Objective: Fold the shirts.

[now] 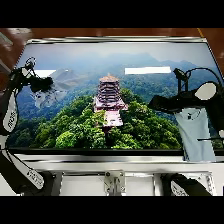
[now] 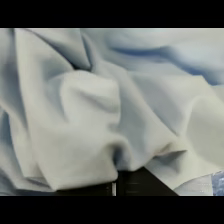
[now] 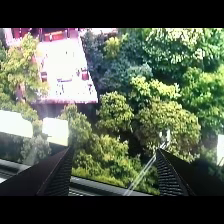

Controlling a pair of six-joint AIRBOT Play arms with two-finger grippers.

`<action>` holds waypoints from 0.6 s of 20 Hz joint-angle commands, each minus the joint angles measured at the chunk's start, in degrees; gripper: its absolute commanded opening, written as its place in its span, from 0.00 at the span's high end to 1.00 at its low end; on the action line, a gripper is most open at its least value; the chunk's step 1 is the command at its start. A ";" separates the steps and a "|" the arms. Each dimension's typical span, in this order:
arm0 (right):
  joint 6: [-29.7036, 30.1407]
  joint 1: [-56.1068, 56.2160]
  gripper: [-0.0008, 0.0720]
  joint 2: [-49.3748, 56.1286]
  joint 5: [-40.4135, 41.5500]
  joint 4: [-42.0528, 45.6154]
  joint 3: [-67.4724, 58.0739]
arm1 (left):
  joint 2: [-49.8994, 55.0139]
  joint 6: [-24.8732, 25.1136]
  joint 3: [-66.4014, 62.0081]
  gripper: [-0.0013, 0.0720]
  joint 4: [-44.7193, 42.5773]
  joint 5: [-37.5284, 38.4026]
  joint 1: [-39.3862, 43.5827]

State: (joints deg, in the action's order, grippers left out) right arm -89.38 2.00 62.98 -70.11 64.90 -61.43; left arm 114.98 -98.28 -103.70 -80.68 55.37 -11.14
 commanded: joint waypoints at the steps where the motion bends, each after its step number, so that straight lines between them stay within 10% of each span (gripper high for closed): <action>1: -0.66 0.07 0.12 0.00 -0.61 -0.11 0.02 | 0.35 0.31 -0.50 0.94 0.22 4.72 -0.68; 12: 1.90 0.07 0.12 0.00 0.79 2.43 0.02 | -27.10 7.58 -3.48 0.94 10.19 8.52 9.86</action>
State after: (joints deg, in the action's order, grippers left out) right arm -89.52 2.00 62.98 -69.38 66.98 -61.41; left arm 96.99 -93.32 -106.96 -72.53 62.52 -5.98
